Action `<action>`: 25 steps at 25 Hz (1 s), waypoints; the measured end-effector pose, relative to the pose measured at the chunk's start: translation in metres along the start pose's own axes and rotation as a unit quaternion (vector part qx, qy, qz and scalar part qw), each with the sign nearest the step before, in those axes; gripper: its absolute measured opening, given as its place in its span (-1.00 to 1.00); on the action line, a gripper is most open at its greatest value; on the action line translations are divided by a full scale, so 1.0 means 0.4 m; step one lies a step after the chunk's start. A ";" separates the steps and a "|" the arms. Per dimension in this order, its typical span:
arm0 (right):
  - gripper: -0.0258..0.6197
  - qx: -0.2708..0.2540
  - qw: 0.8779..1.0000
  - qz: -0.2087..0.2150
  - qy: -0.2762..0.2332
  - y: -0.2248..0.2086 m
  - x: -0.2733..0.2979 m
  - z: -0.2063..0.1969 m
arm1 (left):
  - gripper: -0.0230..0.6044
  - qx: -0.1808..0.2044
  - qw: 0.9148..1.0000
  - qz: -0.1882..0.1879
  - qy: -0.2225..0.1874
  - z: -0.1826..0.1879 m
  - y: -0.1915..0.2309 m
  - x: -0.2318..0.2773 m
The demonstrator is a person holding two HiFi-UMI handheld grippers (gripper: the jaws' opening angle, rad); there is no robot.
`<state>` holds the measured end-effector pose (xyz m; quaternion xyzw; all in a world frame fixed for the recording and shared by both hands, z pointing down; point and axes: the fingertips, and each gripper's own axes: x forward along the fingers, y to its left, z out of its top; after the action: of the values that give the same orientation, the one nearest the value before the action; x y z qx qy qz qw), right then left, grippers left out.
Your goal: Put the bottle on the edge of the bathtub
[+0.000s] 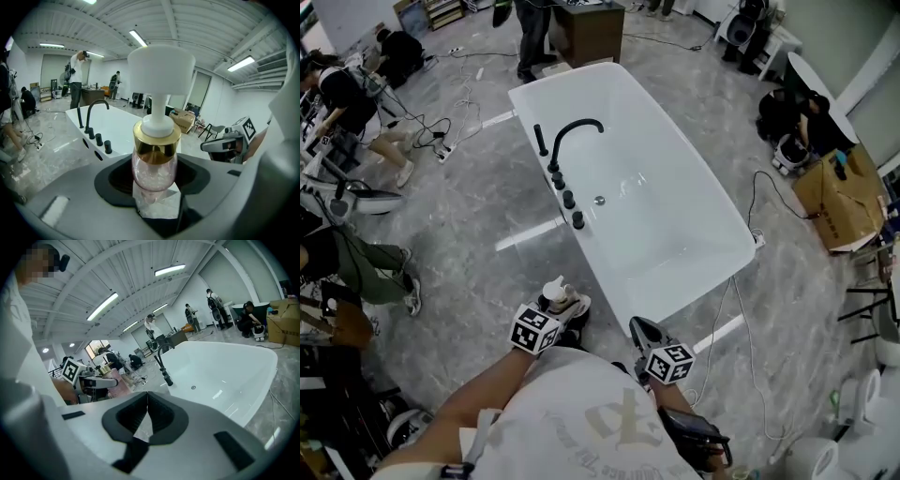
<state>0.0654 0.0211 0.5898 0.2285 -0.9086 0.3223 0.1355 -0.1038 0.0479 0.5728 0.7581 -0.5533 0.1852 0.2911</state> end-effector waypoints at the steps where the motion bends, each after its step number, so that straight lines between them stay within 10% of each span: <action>1: -0.90 0.000 1.000 -0.002 0.000 -0.002 0.010 0.009 | -0.22 0.001 1.000 -0.002 0.001 0.007 0.011 0.005; 25: -0.90 0.028 0.996 -0.085 -0.008 -0.065 0.177 0.114 | -0.22 0.042 0.996 -0.072 0.037 0.108 0.214 0.142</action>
<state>0.0132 -0.0497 0.5968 0.3109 -0.8778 0.3328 0.1485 -0.1684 -0.0402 0.5943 0.8004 -0.4773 0.2151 0.2919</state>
